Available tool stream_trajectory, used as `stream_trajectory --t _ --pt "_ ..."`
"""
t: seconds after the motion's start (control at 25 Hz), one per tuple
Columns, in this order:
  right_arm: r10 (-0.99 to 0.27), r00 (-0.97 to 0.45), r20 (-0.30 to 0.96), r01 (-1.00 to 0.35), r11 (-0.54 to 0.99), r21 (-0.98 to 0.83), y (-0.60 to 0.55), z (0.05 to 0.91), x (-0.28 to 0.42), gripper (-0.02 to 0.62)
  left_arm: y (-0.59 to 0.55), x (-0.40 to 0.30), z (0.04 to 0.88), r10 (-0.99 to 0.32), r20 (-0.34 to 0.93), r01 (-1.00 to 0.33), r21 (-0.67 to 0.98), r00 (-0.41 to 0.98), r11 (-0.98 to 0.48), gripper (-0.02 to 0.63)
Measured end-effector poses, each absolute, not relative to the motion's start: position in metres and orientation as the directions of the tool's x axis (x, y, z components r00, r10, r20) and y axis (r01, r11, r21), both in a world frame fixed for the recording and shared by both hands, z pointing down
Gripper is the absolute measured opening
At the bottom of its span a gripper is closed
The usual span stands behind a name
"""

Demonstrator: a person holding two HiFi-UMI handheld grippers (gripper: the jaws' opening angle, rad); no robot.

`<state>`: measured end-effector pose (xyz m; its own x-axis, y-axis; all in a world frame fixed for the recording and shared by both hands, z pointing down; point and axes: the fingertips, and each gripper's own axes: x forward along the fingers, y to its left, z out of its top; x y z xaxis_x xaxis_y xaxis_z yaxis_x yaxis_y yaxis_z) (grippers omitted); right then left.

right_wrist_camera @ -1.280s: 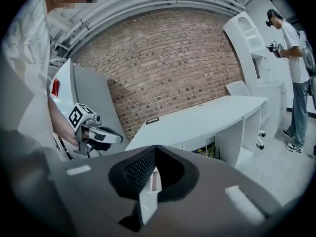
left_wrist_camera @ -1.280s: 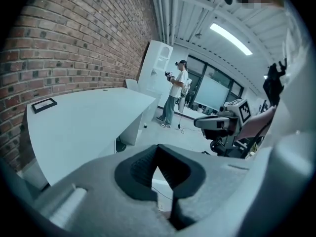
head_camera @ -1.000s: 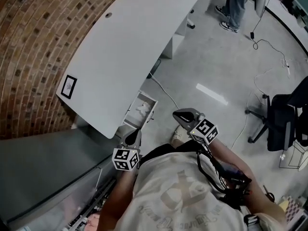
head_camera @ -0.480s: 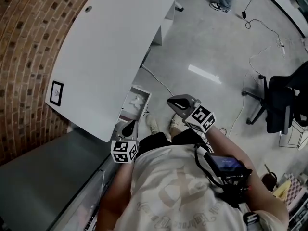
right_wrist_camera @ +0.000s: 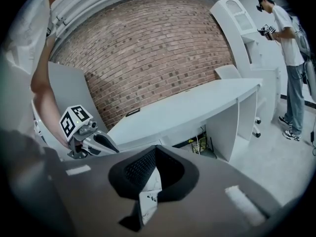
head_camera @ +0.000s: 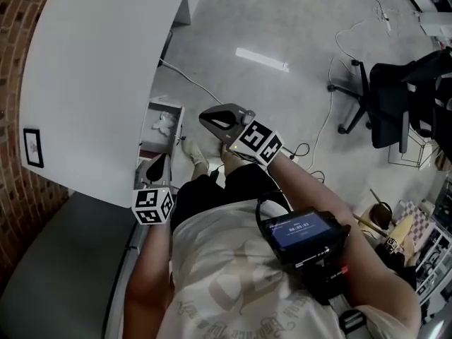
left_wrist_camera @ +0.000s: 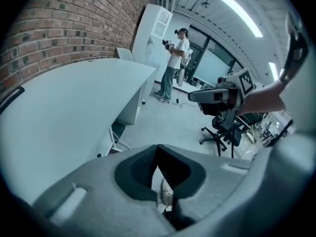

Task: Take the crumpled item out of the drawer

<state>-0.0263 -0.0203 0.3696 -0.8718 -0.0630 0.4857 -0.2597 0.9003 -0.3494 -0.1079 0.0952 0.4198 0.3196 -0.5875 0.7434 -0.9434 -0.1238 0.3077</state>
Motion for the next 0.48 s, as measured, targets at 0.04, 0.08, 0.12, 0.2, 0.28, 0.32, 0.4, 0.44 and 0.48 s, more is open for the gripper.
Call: stream_trajectory --t 0.04,0.08,0.12,0.2,0.28,0.32,0.4,0.44,0.48 --pt "-0.057 -0.872 0.487 -0.256 0.900 -0.353 -0.021 0.374 -0.031 0.008 0.098 -0.106 0.426 -0.577 0.750 -0.942 0.310 0.324 -0.127 0.003" --pt "-0.050 -0.872 0.487 -0.251 0.900 -0.356 -0.020 0.379 -0.035 0.008 0.100 -0.105 0.433 -0.567 0.756 -0.942 0.311 0.327 -0.129 0.003" --pt "-0.043 -0.872 0.488 -0.245 0.900 -0.360 -0.020 0.383 -0.040 0.008 0.103 -0.104 0.440 -0.557 0.762 -0.941 0.312 0.330 -0.130 0.003" --pt "-0.029 -0.873 0.487 -0.235 0.899 -0.368 -0.018 0.394 -0.048 0.008 0.107 -0.104 0.452 -0.543 0.771 -0.941 0.315 0.332 -0.127 0.003" --pt "-0.015 -0.874 0.486 -0.228 0.896 -0.382 -0.015 0.404 -0.054 0.008 0.108 -0.104 0.462 -0.540 0.774 -0.940 0.321 0.331 -0.116 0.003" --pt "-0.007 -0.874 0.486 -0.224 0.894 -0.389 -0.013 0.410 -0.057 0.008 0.109 -0.104 0.467 -0.541 0.773 -0.940 0.324 0.330 -0.111 0.003" --pt "0.012 -0.873 0.487 -0.211 0.892 -0.400 -0.010 0.422 -0.061 0.008 0.107 -0.106 0.478 -0.542 0.775 -0.940 0.324 0.326 -0.102 0.003" --pt "0.023 -0.872 0.488 -0.203 0.892 -0.404 -0.008 0.429 -0.064 0.008 0.107 -0.108 0.485 -0.540 0.777 -0.941 0.323 0.322 -0.096 0.003" --pt "0.034 -0.871 0.490 -0.195 0.892 -0.409 -0.006 0.436 -0.067 0.008 0.107 -0.110 0.491 -0.538 0.780 -0.942 0.323 0.318 -0.088 0.003"
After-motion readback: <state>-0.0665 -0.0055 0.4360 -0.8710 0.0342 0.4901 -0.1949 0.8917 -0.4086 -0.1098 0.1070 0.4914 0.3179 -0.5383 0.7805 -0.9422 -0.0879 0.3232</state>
